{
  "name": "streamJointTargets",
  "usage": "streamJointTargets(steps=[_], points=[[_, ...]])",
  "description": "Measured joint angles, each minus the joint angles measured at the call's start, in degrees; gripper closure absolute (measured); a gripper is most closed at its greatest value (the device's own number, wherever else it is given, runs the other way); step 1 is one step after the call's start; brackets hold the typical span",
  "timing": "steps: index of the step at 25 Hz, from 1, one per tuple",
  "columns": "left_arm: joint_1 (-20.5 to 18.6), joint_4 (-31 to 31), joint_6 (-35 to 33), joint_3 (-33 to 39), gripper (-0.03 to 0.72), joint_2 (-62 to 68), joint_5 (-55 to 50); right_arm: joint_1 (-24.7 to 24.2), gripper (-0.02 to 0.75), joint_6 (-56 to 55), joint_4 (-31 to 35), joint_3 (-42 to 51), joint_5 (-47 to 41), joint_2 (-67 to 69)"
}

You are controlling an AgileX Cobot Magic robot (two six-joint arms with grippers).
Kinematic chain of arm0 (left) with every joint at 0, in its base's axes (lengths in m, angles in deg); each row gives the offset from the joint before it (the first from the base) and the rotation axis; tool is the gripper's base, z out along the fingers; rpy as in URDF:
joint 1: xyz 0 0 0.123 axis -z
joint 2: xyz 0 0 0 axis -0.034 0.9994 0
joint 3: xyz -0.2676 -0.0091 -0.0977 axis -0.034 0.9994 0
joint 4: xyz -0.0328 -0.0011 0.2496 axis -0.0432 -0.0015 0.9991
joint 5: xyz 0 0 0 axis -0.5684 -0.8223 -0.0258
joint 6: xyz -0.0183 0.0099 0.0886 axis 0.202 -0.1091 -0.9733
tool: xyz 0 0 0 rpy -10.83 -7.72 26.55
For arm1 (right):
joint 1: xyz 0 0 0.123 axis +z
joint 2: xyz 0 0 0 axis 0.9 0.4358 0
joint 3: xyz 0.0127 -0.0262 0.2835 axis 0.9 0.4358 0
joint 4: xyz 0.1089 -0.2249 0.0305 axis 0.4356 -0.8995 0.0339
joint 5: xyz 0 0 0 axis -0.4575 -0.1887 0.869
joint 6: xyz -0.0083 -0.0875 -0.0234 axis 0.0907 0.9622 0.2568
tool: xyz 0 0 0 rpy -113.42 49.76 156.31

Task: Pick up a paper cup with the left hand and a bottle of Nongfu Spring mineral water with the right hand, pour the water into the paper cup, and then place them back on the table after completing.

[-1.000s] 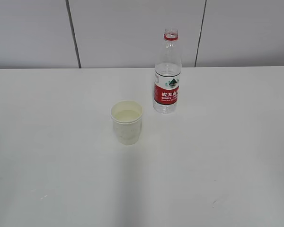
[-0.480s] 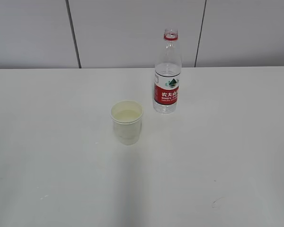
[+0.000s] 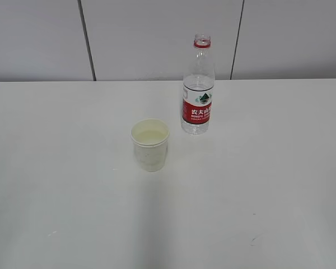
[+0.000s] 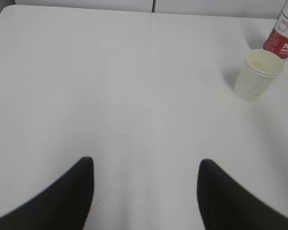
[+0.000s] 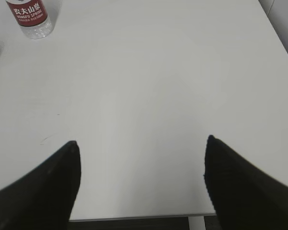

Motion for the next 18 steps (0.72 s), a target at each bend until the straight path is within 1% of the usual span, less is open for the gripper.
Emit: streamJointTargets(steps=[18], points=[[0.00, 0.00, 0.00, 0.00, 0.261, 0.00, 0.00, 0.00, 0.148, 0.00, 0.00, 0.00, 0.10, 0.00]])
